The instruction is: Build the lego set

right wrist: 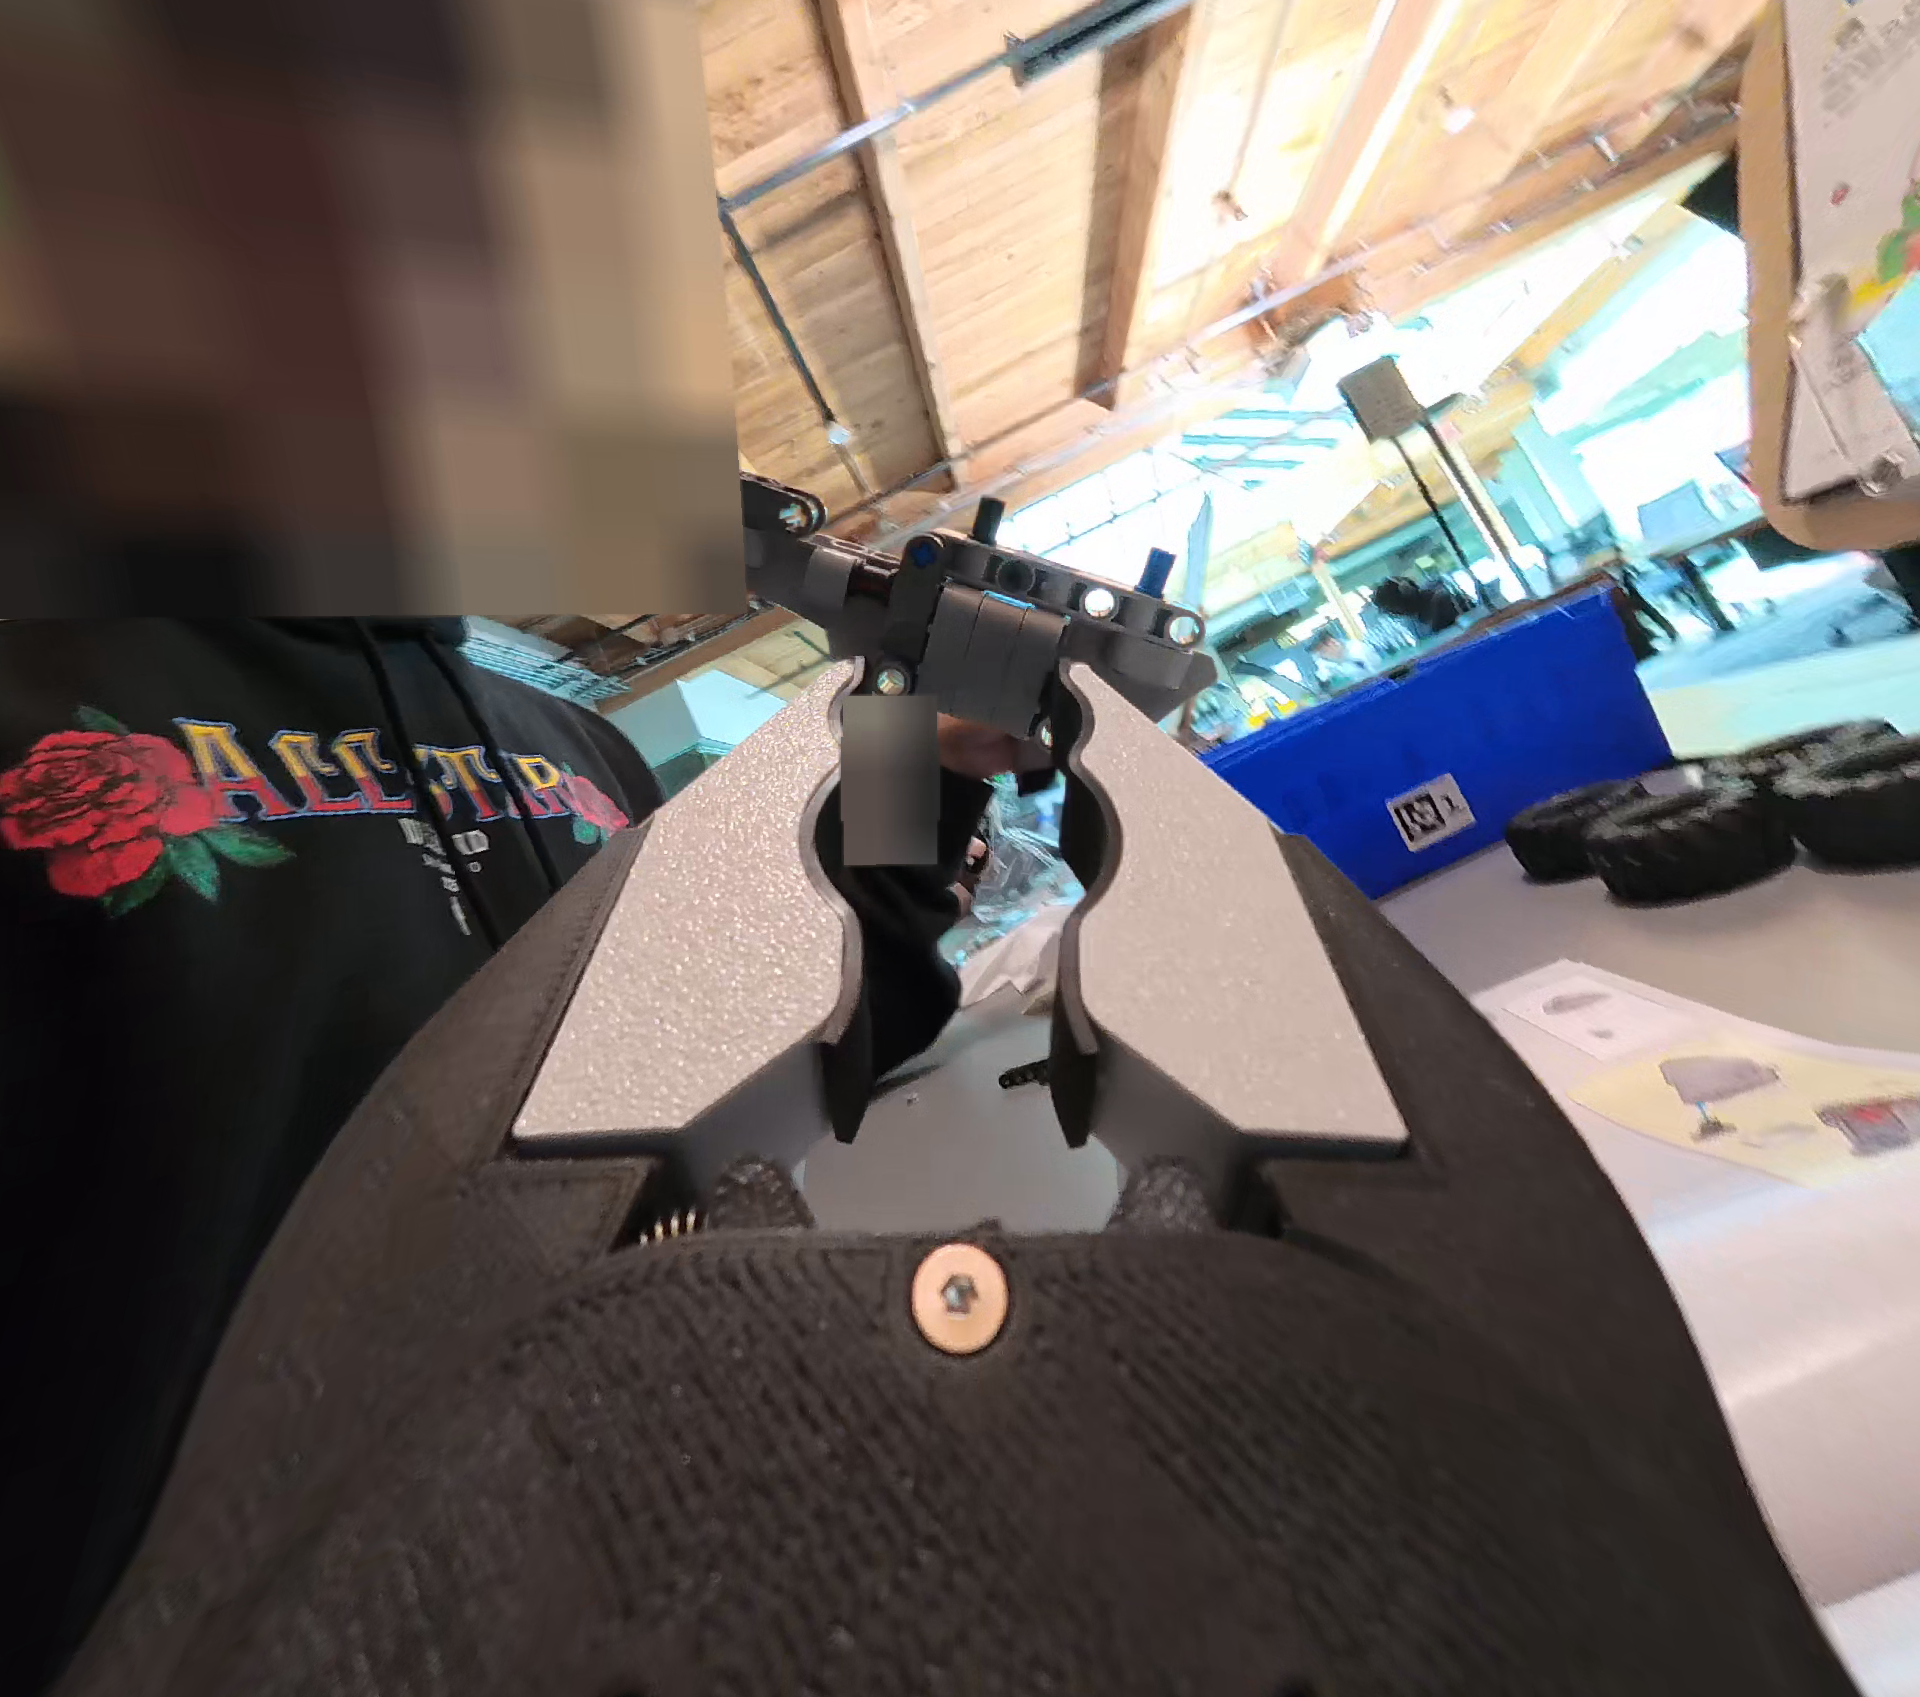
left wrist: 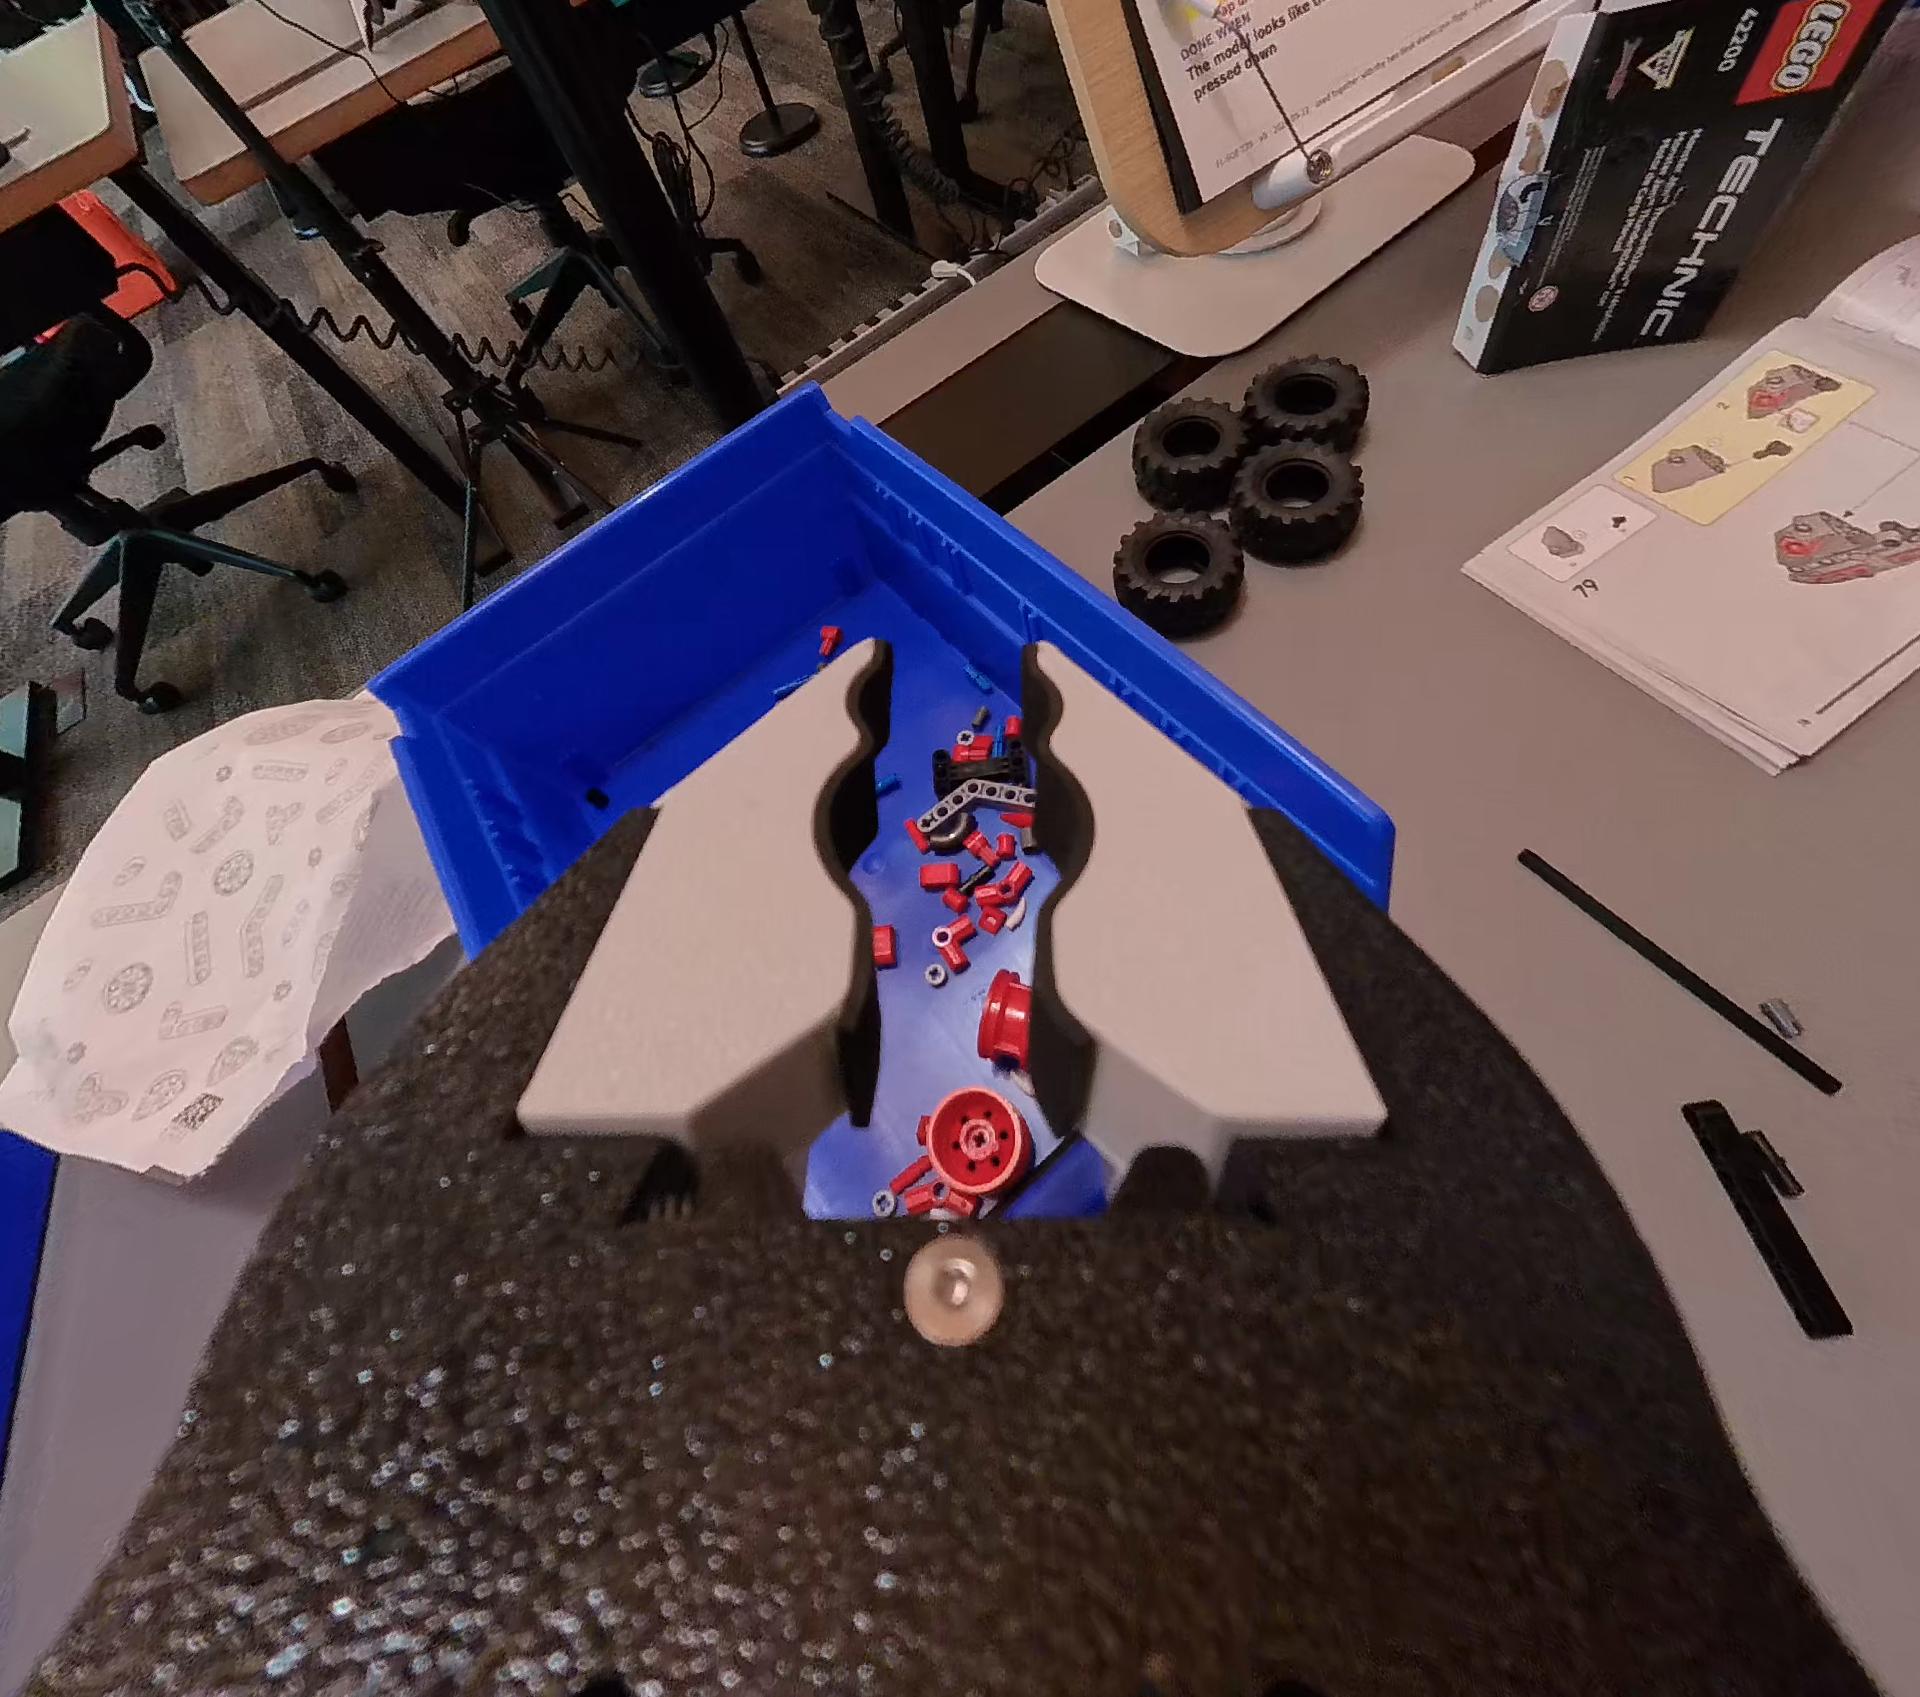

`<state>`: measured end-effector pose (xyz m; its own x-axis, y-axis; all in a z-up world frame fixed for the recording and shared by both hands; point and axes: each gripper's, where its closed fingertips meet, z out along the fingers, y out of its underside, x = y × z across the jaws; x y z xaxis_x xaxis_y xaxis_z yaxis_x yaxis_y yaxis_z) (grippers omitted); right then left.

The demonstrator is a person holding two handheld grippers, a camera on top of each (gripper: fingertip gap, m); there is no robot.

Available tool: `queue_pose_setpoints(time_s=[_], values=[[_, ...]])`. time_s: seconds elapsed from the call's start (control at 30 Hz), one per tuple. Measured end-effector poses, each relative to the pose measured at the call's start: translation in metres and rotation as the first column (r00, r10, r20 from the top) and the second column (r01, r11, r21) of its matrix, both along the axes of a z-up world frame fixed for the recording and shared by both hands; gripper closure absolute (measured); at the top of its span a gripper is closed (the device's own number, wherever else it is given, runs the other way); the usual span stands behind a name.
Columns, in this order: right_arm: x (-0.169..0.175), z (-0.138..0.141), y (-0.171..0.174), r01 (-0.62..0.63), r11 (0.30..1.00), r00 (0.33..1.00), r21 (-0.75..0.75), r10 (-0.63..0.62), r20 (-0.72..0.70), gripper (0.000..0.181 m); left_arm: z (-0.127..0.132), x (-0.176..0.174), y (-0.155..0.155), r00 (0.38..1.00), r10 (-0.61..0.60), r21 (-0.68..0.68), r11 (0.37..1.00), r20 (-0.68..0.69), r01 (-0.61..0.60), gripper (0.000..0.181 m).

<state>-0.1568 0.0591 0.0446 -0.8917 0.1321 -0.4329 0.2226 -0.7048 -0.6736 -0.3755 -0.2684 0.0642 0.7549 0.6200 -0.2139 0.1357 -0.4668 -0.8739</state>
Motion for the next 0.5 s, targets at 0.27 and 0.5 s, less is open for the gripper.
queue_pose_setpoints(time_s=[0.27,0.5], values=[[-0.010,-0.072,-0.031,0.120,0.622,0.928,0.773,-0.348,0.136,0.149,-0.001,0.002,0.007,1.000,-0.008,-0.006,1.000,0.001,0.008,0.159],[0.024,-0.122,-0.056,-0.029,0.267,0.896,0.963,-0.420,0.143,0.148,-0.012,0.017,0.035,0.998,-0.050,-0.035,0.998,0.022,0.051,0.160]])
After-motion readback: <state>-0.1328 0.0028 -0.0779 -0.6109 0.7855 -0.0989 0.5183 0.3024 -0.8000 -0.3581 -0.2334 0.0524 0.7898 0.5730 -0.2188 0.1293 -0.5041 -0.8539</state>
